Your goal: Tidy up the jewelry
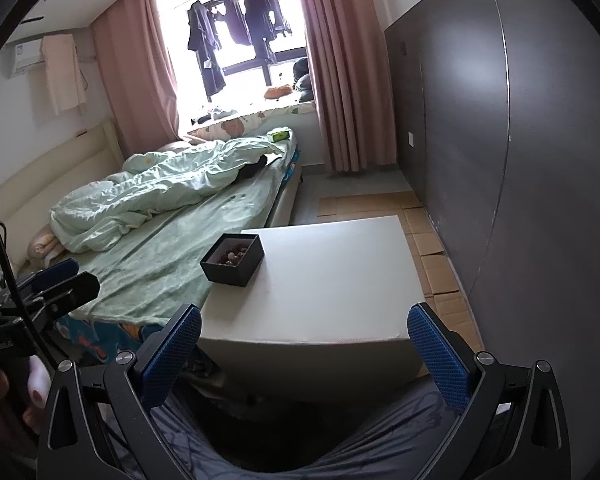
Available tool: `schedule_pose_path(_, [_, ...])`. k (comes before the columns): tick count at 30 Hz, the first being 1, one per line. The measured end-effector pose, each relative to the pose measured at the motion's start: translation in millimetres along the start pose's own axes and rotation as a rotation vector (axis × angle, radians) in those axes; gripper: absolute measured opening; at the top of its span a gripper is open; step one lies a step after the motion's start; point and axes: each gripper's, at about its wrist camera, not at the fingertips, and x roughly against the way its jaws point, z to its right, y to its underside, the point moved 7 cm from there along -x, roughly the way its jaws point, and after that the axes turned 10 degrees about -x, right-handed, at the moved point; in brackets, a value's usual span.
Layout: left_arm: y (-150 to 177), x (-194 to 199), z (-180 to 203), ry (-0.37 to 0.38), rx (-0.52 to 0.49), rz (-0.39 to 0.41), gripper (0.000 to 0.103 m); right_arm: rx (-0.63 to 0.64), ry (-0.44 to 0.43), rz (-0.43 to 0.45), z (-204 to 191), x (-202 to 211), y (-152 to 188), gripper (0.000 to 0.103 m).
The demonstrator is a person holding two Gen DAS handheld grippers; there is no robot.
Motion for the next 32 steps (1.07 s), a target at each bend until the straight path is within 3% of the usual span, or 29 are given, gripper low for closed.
schedule_pose_path(32, [6.1, -2.4, -2.4, 0.016, 0.015, 0.009, 0.103, -0.007, 0.011, -0.005, 10.7, -1.0, 3.4, 0.103])
